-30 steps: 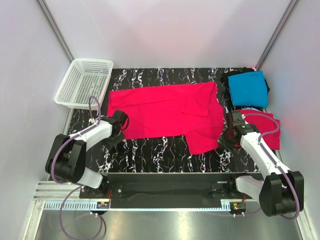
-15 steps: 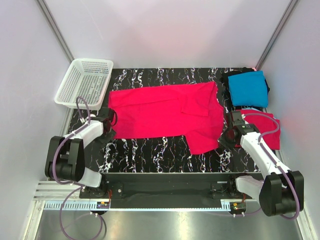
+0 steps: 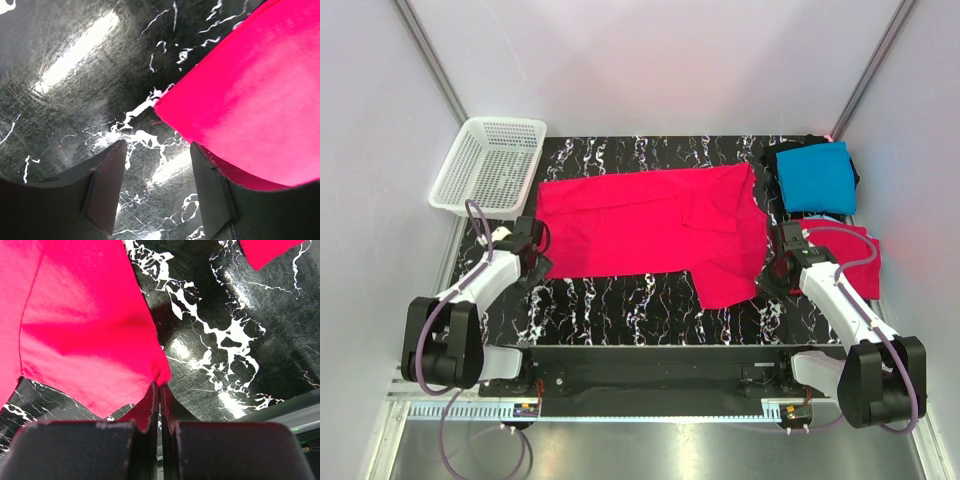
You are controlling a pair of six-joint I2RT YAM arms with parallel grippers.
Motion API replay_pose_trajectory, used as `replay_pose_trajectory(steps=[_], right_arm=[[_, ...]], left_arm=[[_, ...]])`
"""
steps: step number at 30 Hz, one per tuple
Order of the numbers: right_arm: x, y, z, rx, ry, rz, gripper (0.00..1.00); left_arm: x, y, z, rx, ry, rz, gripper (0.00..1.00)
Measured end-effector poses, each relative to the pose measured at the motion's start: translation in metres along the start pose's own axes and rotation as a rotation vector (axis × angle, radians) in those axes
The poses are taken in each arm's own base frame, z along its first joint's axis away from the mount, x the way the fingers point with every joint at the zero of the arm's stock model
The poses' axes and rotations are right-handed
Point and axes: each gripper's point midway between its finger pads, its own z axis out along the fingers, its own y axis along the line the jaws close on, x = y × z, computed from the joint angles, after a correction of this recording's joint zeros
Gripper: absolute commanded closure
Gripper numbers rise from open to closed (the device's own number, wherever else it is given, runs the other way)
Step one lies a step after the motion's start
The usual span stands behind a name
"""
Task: Fold and stack the t-shirts
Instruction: Fold the tshirt
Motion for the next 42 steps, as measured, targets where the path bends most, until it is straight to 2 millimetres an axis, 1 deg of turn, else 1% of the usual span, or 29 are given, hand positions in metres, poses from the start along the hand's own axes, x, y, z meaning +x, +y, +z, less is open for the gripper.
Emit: replay_pose_trajectory(steps=[4, 12, 19, 21, 23, 24, 27, 28, 29, 31, 42], right_arm=[[0.0, 0.0, 0.001, 0.003, 0.002, 0.0, 1.0], [0.001, -0.001, 0.002, 0.008, 0.007, -0.004, 1.0], [0.003, -0.003, 0.007, 0.029, 0.025, -0.016, 1.0], [0.003, -0.004, 0.008, 0.033, 0.028, -0.018, 1.0], [0.004, -0.004, 0.008, 0.036, 0.029, -0.019, 1.0], [0.004, -0.004, 0.008, 0.036, 0.03, -0.02, 1.0], [0.003, -0.004, 0.008, 0.037, 0.028, -0.02, 1.0], [0.003, -0.004, 0.008, 0.037, 0.026, -0.019, 1.0], [0.002, -0.004, 0.008, 0.036, 0.024, -0.019, 1.0], [0.0, -0.002, 0.007, 0.031, 0.017, -0.018, 1.0], [-0.01, 0.004, -0.003, 0.003, -0.029, -0.013, 1.0]], left_arm=[[-0.001, -0.002, 0.001, 0.008, -0.004, 0.0, 0.41], [0.005, -0.007, 0.017, 0.0, 0.012, 0.023, 0.41], [-0.006, -0.018, 0.023, 0.017, -0.017, 0.009, 0.43], [-0.009, -0.02, 0.025, 0.018, -0.022, 0.003, 0.5], [-0.012, -0.022, 0.027, 0.019, -0.027, 0.0, 0.6], [-0.013, -0.023, 0.028, 0.021, -0.029, -0.001, 0.7], [-0.014, -0.023, 0.028, 0.022, -0.028, -0.004, 0.86], [-0.014, -0.023, 0.028, 0.024, -0.028, -0.004, 0.93], [-0.013, -0.024, 0.028, 0.027, -0.026, -0.007, 0.96], [-0.013, -0.024, 0.028, 0.028, -0.026, -0.008, 1.0], [-0.01, -0.023, 0.025, 0.035, -0.007, -0.004, 1.0]])
